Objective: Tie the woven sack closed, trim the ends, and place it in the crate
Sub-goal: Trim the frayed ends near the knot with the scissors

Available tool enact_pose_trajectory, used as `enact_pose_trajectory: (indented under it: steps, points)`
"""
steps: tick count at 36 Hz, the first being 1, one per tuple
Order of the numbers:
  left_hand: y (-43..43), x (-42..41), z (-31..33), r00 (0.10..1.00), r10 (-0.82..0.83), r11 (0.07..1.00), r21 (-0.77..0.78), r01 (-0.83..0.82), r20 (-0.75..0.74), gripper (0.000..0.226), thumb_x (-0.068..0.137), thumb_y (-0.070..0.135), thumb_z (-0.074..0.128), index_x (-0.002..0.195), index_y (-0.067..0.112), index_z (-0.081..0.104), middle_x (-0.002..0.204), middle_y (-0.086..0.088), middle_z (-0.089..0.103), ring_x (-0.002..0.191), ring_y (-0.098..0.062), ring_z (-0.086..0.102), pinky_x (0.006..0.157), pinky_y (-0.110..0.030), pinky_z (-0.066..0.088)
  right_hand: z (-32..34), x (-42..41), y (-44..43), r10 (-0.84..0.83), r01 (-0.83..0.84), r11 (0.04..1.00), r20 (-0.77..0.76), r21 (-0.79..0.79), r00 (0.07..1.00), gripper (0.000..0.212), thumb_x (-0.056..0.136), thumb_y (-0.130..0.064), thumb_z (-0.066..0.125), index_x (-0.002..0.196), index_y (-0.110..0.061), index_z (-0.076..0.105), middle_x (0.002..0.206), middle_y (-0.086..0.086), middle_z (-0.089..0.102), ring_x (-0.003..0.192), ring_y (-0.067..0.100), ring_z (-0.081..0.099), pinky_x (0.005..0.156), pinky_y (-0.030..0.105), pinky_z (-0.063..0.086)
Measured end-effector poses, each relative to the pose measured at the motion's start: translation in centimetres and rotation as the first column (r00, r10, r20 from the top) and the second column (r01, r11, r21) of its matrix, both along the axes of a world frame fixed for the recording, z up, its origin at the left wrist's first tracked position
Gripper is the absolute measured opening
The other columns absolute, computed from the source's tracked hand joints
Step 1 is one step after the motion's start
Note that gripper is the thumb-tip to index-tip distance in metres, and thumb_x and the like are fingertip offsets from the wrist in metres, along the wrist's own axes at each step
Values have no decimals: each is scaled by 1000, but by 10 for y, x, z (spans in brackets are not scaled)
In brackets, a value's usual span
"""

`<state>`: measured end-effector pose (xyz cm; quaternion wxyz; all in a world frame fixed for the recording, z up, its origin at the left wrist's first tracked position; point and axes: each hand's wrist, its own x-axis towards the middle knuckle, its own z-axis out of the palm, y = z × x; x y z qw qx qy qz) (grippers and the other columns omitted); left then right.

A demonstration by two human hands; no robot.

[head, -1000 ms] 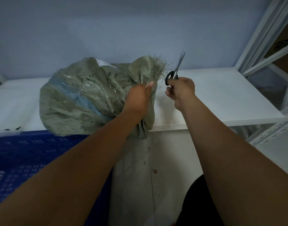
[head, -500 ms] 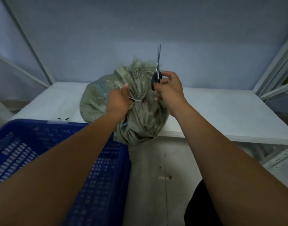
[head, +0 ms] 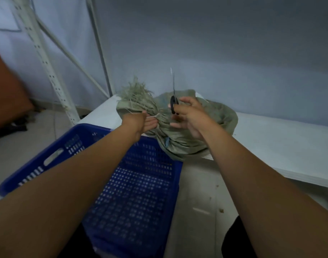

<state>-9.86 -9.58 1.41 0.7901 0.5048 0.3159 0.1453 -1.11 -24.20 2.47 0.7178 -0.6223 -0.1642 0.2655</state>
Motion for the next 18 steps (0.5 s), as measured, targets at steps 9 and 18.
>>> enact_pose_trajectory:
  steps: [9,18]
  points:
    - [23,-29,-5,984,-111,988,93,125,-139,28,103,-3,38,125,1,54,96,-14,70,82,-22,70,66,-32,60,0,-24,10,196,-198,980,-85,-21,977,49,86,-25,78,125,-16,48,113,11,60,77,24,67,77,55,61]
    - [43,-37,-11,963,-234,944,207,257,-132,34,103,-2,35,128,13,54,106,-10,74,96,-23,73,81,-38,59,-6,-24,2,462,-477,877,-175,-55,870,50,68,-49,79,107,-24,62,100,11,62,92,34,65,75,54,60]
